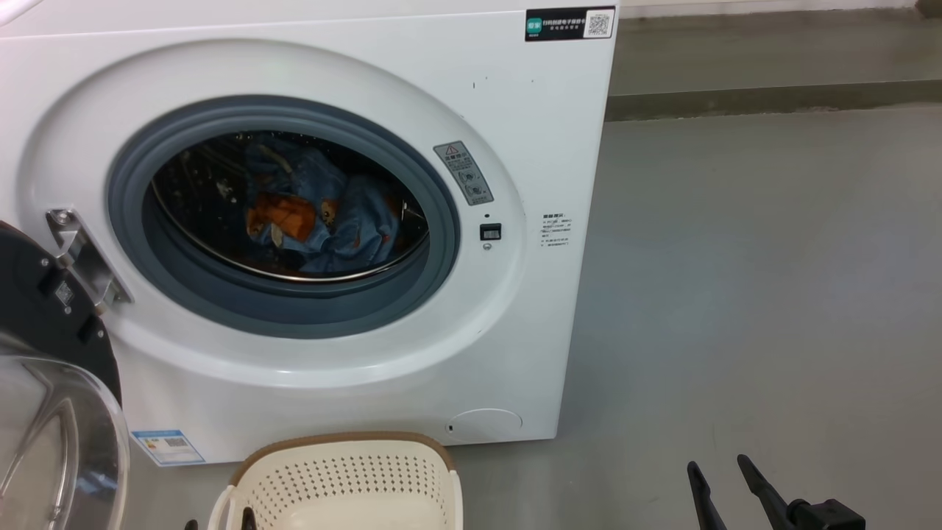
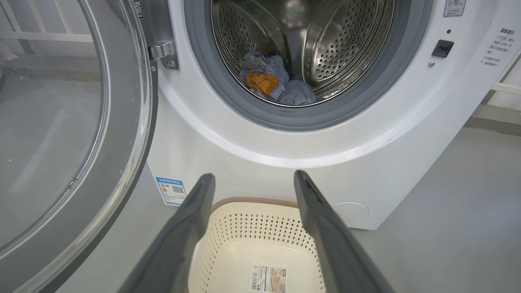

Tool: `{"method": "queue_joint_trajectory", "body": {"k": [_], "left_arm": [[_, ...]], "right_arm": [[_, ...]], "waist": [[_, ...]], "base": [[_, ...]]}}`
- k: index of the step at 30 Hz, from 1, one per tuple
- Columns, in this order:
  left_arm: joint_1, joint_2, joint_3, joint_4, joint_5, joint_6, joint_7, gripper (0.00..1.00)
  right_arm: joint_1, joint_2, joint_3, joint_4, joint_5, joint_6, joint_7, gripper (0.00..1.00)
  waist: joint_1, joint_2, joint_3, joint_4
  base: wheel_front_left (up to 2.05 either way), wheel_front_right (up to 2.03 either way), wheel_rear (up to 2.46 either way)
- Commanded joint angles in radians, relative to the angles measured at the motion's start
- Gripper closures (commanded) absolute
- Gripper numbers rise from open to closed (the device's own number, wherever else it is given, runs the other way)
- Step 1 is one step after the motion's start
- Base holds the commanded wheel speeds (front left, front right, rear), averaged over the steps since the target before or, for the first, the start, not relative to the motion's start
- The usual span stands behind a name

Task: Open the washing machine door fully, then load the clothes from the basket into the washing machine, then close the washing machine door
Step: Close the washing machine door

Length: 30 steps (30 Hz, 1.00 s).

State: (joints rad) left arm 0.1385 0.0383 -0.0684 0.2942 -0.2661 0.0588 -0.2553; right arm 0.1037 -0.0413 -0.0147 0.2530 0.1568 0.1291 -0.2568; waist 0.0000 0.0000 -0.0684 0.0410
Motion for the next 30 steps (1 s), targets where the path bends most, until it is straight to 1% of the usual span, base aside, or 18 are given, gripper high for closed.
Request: {"method": "queue_joint_trajectory", "body": {"k": [1,7,20,25,30], "left_arm": [[-0.028,0.014,0.032,-0.016,0.012,0.011,-0.006,0.0],[-0.031,0.014,0.034,-0.014,0.015,0.013,-0.006,0.0],[-0.032,0.013,0.043,-0.028,0.024,0.019,-0.006,0.0],[-0.033,0.013,0.047,-0.033,0.027,0.019,-0.006,0.0],[-0.031,0.013,0.049,-0.036,0.027,0.021,-0.006,0.0]], "right_arm": [[-0.018,-0.009,0.021,-0.025,-0.013,0.002,-0.005,0.0],[-0.02,-0.009,0.02,-0.025,-0.01,0.002,-0.005,0.0],[-0.026,-0.009,0.017,-0.028,-0.004,0.002,-0.005,0.0],[-0.026,-0.009,0.015,-0.029,-0.003,0.002,-0.005,0.0],[-0.025,-0.009,0.014,-0.029,-0.002,0.002,-0.005,0.0]], "waist": [[0.0,0.0,0.001,0.001],[0.0,0.0,0.003,0.002],[0.0,0.0,0.01,0.004],[0.0,0.0,0.013,0.005],[0.0,0.0,0.013,0.005]], "base": [[-0.67,0.67,0.0],[-1.15,1.15,0.0],[-1.82,1.82,0.0],[-0.93,0.93,0.0],[-0.25,0.25,0.0]]}}
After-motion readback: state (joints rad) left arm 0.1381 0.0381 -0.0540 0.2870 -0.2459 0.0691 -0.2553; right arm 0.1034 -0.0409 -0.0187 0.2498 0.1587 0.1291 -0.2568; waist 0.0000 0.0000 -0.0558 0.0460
